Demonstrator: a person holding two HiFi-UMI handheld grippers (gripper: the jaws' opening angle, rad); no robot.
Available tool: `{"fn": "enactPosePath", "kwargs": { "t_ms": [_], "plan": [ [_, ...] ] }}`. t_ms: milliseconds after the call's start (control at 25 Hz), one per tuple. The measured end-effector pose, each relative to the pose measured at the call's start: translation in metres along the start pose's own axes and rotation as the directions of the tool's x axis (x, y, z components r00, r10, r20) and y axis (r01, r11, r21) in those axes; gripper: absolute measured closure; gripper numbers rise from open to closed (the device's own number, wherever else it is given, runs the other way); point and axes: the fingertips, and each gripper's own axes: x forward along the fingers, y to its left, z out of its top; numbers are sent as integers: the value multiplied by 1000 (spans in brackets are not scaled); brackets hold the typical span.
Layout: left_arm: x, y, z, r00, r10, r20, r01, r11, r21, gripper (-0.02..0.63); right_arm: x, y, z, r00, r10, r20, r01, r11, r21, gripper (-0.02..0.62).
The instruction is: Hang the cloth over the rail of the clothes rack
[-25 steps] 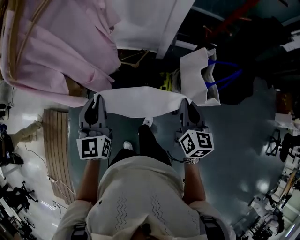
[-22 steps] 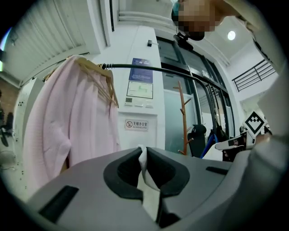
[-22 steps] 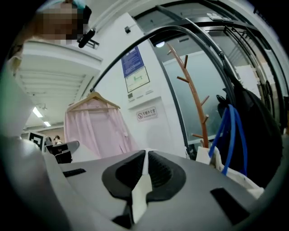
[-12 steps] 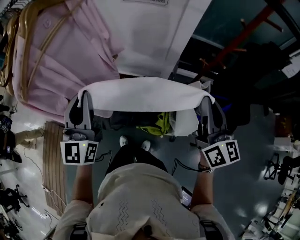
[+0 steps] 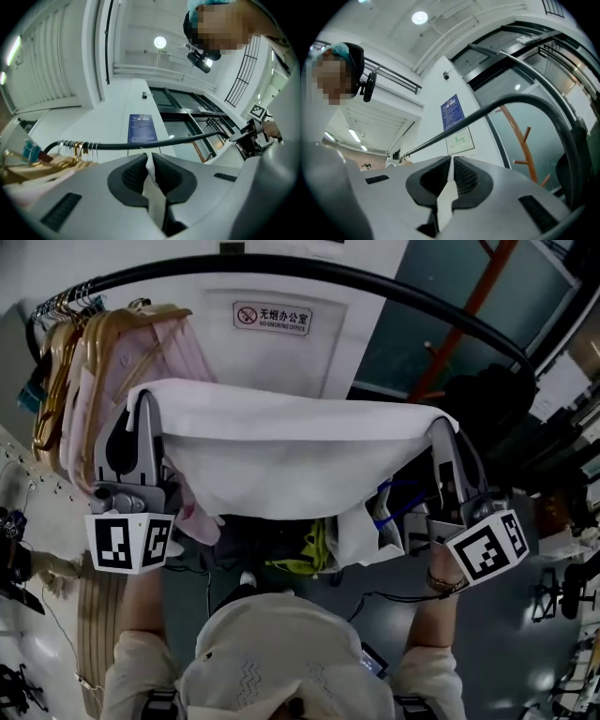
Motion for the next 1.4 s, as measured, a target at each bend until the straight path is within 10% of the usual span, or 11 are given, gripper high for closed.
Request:
{"fn": "enactPosePath", "kwargs": {
  "t_ms": [520, 760, 1160, 1400],
  "plan": [
    [149, 42, 146, 989, -94, 113, 51, 939, 339, 579, 101, 53, 188, 995, 60, 74, -23, 905, -426, 572],
    [237, 55, 165, 991, -128, 29, 94, 844, 527, 579, 150, 42, 254, 992, -9, 124, 76, 833, -548, 572],
    [305, 56, 109, 981, -114, -157, 190, 724, 663, 578, 213, -7, 240, 1000, 17, 18, -4, 818, -575, 572],
    [322, 53, 78, 946, -77, -315, 293, 620, 728, 578, 239, -46, 204, 975, -4, -223, -125, 819, -560, 537]
  ]
}}
